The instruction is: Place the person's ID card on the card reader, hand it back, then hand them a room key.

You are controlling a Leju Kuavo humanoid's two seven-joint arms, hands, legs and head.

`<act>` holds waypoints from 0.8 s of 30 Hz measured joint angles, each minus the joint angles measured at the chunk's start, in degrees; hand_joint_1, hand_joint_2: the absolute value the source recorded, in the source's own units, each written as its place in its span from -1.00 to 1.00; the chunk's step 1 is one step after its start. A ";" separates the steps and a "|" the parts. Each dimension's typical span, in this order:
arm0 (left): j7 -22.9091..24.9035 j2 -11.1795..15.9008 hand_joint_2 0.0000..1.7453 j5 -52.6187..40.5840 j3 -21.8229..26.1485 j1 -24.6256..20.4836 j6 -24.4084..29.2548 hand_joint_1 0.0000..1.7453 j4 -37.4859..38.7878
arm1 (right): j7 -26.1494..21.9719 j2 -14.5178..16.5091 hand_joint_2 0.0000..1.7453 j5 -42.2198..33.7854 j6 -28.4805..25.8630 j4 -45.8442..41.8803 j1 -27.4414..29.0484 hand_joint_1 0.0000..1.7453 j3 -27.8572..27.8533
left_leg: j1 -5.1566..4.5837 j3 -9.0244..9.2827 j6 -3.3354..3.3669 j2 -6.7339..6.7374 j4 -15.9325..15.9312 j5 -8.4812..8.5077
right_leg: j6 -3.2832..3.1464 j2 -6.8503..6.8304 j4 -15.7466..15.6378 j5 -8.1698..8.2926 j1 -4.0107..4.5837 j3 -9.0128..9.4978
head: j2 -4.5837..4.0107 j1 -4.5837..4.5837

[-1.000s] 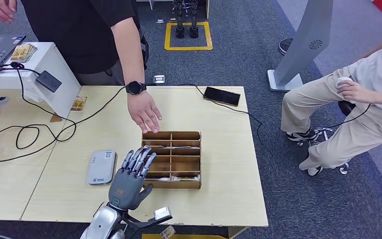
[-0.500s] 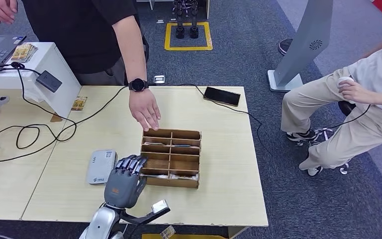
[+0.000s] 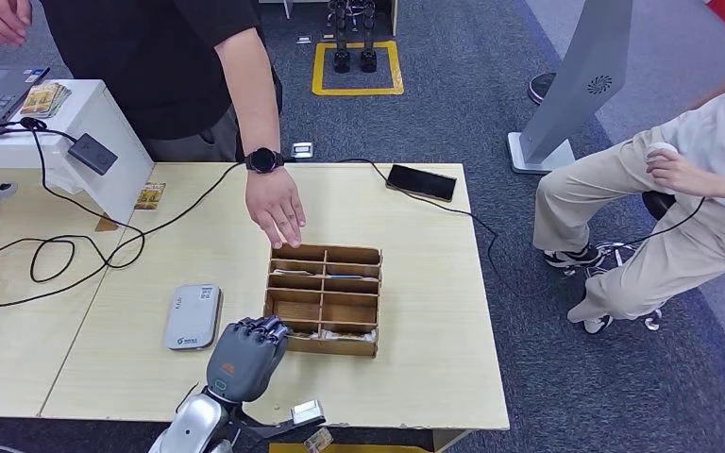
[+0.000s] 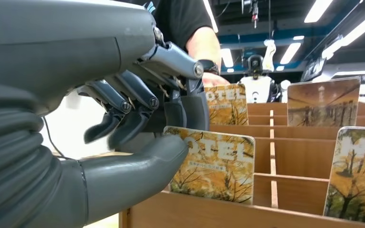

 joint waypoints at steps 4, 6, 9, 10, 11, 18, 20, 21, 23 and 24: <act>-2.86 -0.35 1.00 0.98 0.80 0.00 0.00 1.00 0.03 | -0.19 0.00 1.00 0.00 -0.01 0.00 0.00 -1.00 0.15 | 0.00 0.00 0.00 0.00 0.00 0.00 | 0.00 0.00 0.00 0.00 0.00 0.00 | 0.00 0.00; -4.30 -0.68 1.00 1.33 1.38 0.00 0.00 1.00 0.19 | -0.30 -0.02 1.00 0.00 -0.01 0.01 -0.01 -1.00 0.18 | 0.00 0.00 0.00 0.00 0.00 0.00 | 0.00 0.00 0.00 0.00 0.00 0.00 | 0.00 -0.01; -5.33 -1.09 1.00 1.51 2.06 0.00 0.00 1.00 0.47 | -0.33 -0.05 1.00 0.00 -0.01 0.02 -0.01 -1.00 0.20 | 0.00 0.00 0.00 0.00 0.00 0.00 | 0.00 0.00 0.00 0.00 0.00 0.00 | 0.00 -0.01; -5.50 -1.20 1.00 1.51 2.25 0.00 0.00 1.00 0.53 | -0.34 -0.05 1.00 0.00 -0.01 0.02 -0.01 -1.00 0.20 | 0.00 0.00 0.00 0.00 0.00 0.00 | 0.00 0.00 0.00 0.00 0.00 0.00 | 0.00 -0.01; -5.67 -1.32 1.00 1.51 2.45 0.00 0.00 1.00 0.58 | -0.34 -0.06 1.00 0.00 -0.01 0.03 -0.01 -1.00 0.20 | 0.00 0.00 0.00 0.00 0.00 0.00 | 0.00 0.00 0.00 0.00 0.00 0.00 | 0.00 0.00; -7.11 -2.27 1.00 1.57 3.91 0.04 0.00 1.00 0.85 | -0.39 -0.09 1.00 0.00 -0.01 0.16 -0.02 -1.00 0.20 | 0.00 0.00 0.00 0.00 0.00 0.00 | 0.00 0.00 0.00 0.00 0.00 0.00 | 0.00 0.00; -8.01 -2.70 1.00 1.74 4.55 0.09 0.00 1.00 0.85 | -0.39 -0.09 1.00 0.00 -0.01 0.22 -0.01 -1.00 0.20 | 0.00 0.00 0.00 0.00 0.00 0.00 | 0.00 0.00 0.00 0.00 0.00 0.00 | 0.00 0.00; -8.55 -2.99 1.00 1.90 4.94 0.12 0.00 1.00 0.85 | -0.39 -0.09 1.00 0.00 -0.01 0.25 -0.01 -1.00 0.20 | 0.00 0.00 0.00 0.00 0.00 0.00 | 0.00 0.00 0.00 0.00 0.00 0.00 | 0.00 0.00; -10.30 -3.84 1.00 2.67 6.04 0.21 0.00 1.00 0.85 | -0.39 -0.09 1.00 0.00 -0.01 0.27 -0.01 -1.00 0.20 | 0.00 0.00 0.00 0.00 0.00 0.00 | 0.00 0.00 0.00 0.00 0.00 0.00 | 0.00 -0.01; -11.60 -4.47 1.00 3.32 6.85 0.26 0.00 1.00 0.85 | -0.38 -0.09 1.00 0.00 0.00 0.27 -0.01 -1.00 0.20 | 0.00 0.00 0.00 -0.01 0.00 0.00 | 0.00 0.00 0.00 0.00 0.00 0.00 | 0.00 -0.01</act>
